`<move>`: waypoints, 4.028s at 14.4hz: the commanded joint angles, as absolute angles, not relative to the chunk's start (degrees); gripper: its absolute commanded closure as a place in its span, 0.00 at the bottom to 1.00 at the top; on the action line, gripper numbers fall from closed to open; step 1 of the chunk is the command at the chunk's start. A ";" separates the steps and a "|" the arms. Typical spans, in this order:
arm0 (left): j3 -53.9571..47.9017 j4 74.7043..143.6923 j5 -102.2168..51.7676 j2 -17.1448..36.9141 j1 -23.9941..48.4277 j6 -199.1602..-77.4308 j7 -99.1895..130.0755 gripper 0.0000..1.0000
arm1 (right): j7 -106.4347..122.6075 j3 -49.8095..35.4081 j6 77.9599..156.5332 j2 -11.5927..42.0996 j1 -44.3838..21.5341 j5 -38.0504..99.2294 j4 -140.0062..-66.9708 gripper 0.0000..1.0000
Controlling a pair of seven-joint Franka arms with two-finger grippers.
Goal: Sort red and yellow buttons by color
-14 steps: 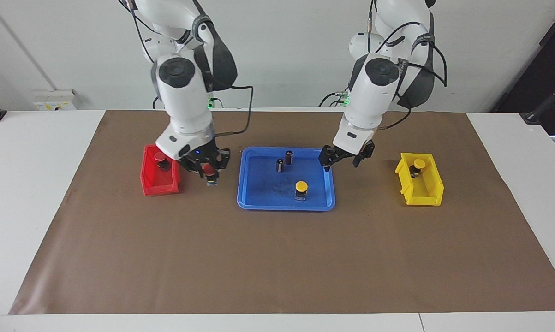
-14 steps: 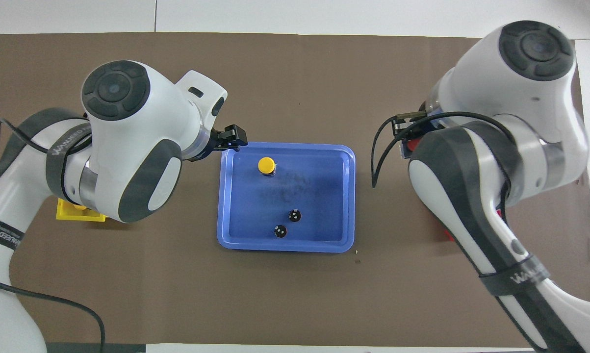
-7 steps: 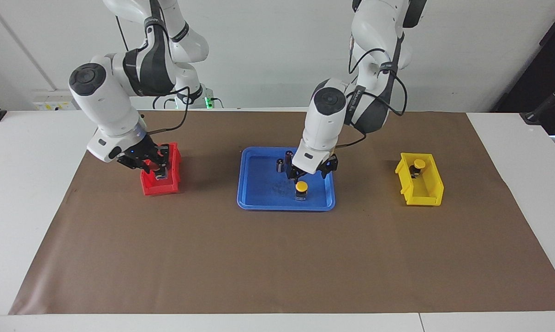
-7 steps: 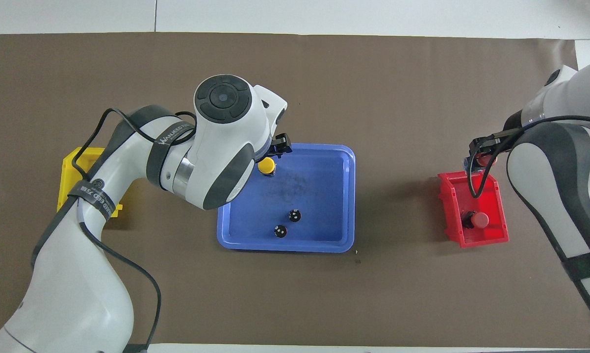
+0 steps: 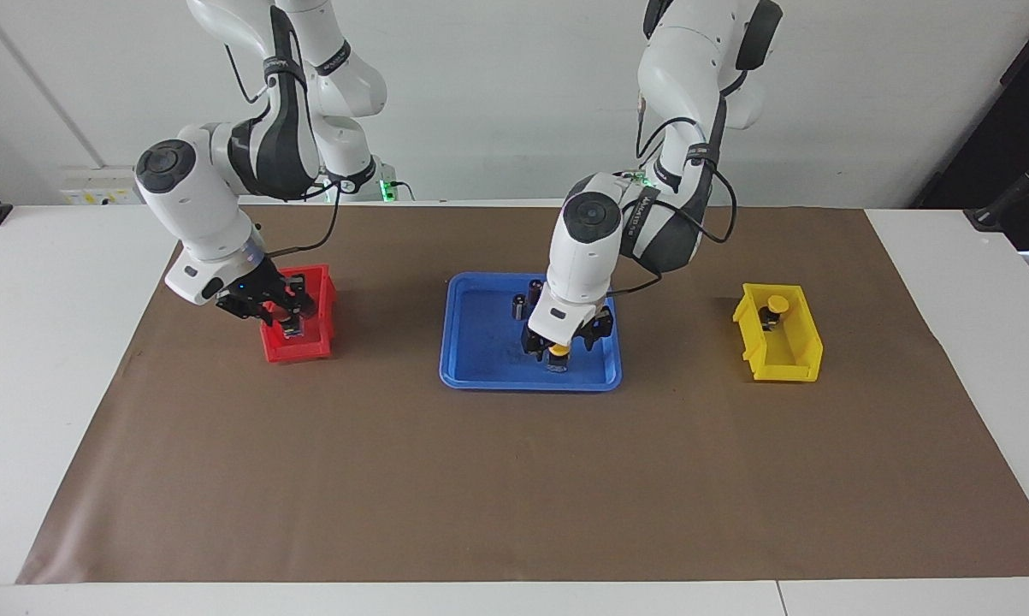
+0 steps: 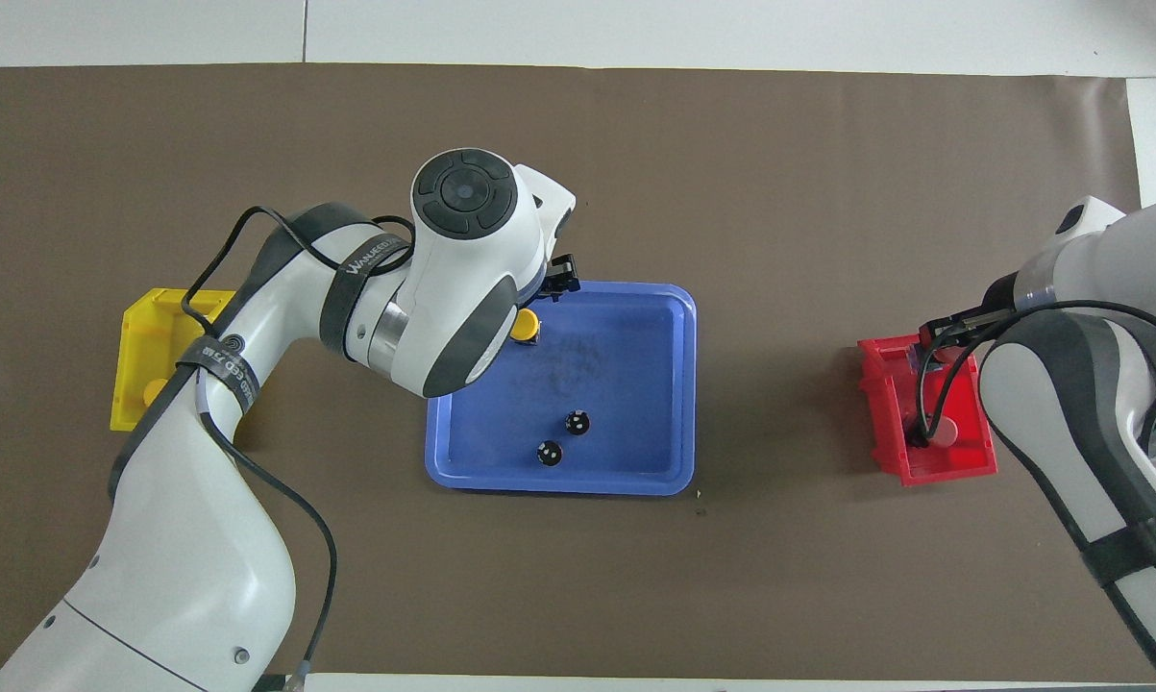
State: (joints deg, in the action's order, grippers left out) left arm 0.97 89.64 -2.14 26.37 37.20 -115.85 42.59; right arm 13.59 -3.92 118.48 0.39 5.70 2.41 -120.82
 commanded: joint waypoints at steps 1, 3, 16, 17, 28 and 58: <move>1.41 91.48 -0.97 26.37 37.71 -117.86 43.68 0.13 | 16.43 -4.39 123.38 -3.07 6.94 3.78 -127.07 0.79; 1.41 93.50 -0.97 25.84 37.79 -119.61 43.68 0.13 | 16.44 -4.39 125.06 -4.13 7.29 3.78 -129.72 0.79; 1.32 94.22 -1.32 25.14 39.55 -117.78 47.99 0.57 | 16.52 -4.39 134.56 -3.69 6.86 3.78 -137.11 0.74; 1.32 94.13 -1.41 25.14 39.46 -117.60 47.90 0.66 | 16.52 -4.31 134.65 -3.69 6.86 3.78 -137.11 0.66; 1.93 93.87 -5.18 11.08 27.00 -100.56 33.51 0.97 | 17.14 -4.39 127.73 -2.38 6.86 3.60 -131.15 0.37; 2.20 117.15 -5.27 7.21 -0.53 -122.60 3.07 0.98 | 8.00 -0.96 87.01 -1.67 2.02 -2.64 -93.08 0.00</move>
